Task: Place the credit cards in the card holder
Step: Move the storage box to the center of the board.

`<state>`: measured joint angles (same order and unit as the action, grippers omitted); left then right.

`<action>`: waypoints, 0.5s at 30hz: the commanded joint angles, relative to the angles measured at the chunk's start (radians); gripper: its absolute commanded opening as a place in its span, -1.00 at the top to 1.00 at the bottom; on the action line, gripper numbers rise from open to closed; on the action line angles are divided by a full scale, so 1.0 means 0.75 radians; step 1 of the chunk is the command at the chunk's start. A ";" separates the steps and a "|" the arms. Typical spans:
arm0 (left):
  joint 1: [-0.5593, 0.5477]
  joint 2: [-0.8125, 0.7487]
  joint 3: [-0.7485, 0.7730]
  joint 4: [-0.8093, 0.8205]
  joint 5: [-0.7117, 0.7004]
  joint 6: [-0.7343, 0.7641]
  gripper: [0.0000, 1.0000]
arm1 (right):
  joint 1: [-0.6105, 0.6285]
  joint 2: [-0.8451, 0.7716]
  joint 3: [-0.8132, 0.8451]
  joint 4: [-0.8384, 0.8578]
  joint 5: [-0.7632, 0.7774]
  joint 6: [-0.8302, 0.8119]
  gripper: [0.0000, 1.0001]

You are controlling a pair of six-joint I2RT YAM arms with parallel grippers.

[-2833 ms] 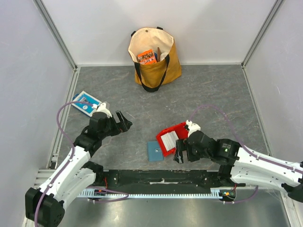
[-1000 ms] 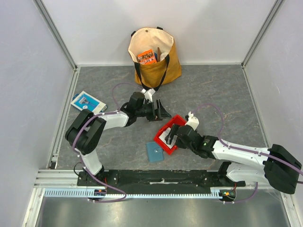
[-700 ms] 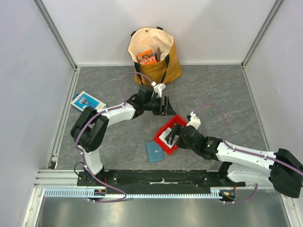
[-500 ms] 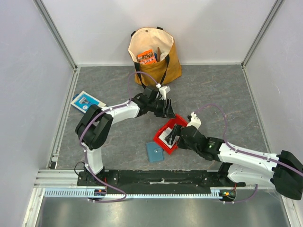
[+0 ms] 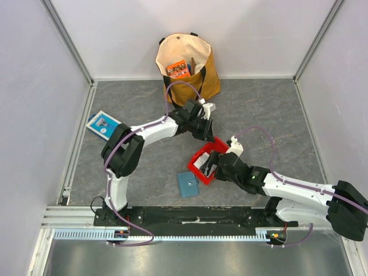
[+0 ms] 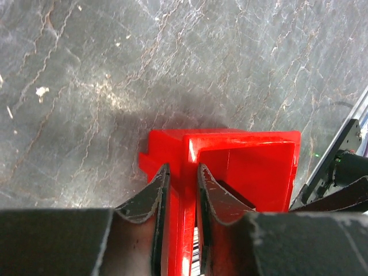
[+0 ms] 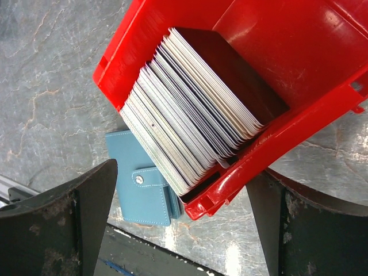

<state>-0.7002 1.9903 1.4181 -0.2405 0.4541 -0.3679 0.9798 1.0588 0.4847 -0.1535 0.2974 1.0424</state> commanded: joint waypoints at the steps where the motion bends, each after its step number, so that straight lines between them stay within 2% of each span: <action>1: -0.005 0.077 0.136 -0.033 -0.010 0.075 0.58 | 0.001 0.034 0.012 0.045 0.031 0.003 -0.96; 12: -0.011 0.236 0.426 -0.164 0.012 0.227 0.60 | -0.077 0.130 0.063 0.088 0.019 -0.052 -0.96; 15: -0.011 0.248 0.443 -0.174 0.000 0.245 0.49 | -0.085 0.120 0.064 0.082 -0.002 -0.079 -0.96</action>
<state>-0.7101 2.1597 1.7012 -0.3599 0.4500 -0.2428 0.9260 1.1572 0.4900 -0.1257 0.3099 1.0168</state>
